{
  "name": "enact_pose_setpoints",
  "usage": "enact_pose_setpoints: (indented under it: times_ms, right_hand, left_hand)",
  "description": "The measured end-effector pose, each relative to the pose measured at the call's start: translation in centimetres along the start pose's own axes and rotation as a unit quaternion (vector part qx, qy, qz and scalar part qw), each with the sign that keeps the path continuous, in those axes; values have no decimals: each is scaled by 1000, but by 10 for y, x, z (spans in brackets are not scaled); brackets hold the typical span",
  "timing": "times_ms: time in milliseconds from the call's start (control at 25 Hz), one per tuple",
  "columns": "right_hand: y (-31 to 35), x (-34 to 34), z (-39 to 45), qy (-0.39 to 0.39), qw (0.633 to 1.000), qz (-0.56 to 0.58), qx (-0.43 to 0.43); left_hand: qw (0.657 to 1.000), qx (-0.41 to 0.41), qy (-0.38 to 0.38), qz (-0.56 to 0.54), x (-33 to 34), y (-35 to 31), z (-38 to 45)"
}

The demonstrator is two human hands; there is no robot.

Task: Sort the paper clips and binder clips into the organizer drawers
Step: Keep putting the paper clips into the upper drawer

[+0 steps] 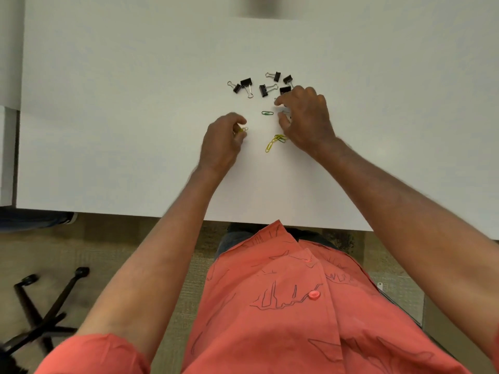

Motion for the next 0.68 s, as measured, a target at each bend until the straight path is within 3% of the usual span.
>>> enact_pose_setpoints:
  times_ms: [160, 360, 680]
  right_hand:
    - [24, 21, -6, 100, 991, -79, -41]
    - [30, 30, -45, 122, 989, -46, -75]
    - [28, 36, -50, 84, 988, 119, 49]
  left_hand:
    - [998, -16, -23, 48, 14, 15, -43]
    - [995, 4, -77, 55, 19, 13, -56]
    - [985, 48, -78, 143, 24, 0, -27]
Point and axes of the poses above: each hand's wrist, its own z-axis towards the middle knuckle, its own x-axis out of the palm, y = z × x, the point moved 9 cm from there along z, towards the middle knuckle, and after that the axes turned 6 degrees about y, right-handed, at the moved point
